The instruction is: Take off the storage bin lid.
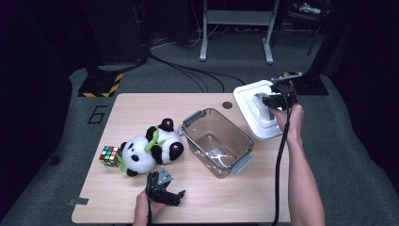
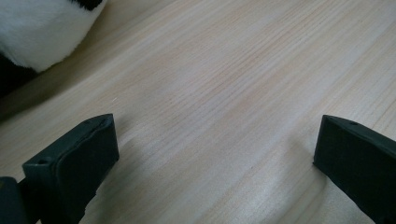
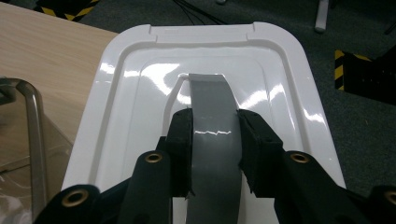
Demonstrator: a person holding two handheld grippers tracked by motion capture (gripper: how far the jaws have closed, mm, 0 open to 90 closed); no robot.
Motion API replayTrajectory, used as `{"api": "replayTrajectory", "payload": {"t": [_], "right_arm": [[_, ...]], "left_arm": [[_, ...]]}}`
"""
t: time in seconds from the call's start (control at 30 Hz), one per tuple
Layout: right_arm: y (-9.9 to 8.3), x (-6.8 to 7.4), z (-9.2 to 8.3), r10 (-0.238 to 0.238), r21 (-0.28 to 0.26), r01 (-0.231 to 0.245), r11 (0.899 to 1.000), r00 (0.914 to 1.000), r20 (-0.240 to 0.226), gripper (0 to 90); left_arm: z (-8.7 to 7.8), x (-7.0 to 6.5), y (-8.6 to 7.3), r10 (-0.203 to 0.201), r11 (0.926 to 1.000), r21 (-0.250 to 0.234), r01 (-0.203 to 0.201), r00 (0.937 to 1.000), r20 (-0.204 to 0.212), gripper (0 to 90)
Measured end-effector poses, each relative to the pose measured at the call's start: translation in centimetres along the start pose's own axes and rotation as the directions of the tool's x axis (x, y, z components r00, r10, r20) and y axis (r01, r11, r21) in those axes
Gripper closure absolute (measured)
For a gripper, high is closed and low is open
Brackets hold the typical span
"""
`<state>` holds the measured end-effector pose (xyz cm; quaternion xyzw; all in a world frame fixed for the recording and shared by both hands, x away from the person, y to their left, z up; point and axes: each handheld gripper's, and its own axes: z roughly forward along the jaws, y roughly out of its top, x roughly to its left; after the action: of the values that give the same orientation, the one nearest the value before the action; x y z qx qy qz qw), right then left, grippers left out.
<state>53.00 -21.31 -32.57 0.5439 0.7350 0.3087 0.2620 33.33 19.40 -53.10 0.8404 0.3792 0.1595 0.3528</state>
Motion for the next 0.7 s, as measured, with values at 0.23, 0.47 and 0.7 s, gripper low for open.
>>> {"api": "replayTrajectory", "payload": {"t": [0.23, 0.47, 0.7], "right_arm": [[-0.8, -0.7, 1.6, 0.038, 0.023, -0.038, 0.999, 0.9992, 0.01, 66.5], [-1.9, -1.5, 3.5, 0.084, 0.05, -0.085, 0.995, 0.9964, 0.015, 66.6], [-3.1, -1.7, 5.2, 0.111, 0.081, -0.113, 0.99, 0.9935, 0.021, 66.6]], "left_arm": [[0.0, 0.0, 0.0, 0.0, 1.0, -0.001, 0.0, 1.0, 0.0, 0.0], [0.0, 0.0, 0.0, 0.002, 1.0, -0.001, -0.002, 1.0, 0.0, 0.0], [0.0, 0.0, 0.0, 0.001, 1.0, 0.0, -0.001, 1.0, 0.001, 0.0]]}}
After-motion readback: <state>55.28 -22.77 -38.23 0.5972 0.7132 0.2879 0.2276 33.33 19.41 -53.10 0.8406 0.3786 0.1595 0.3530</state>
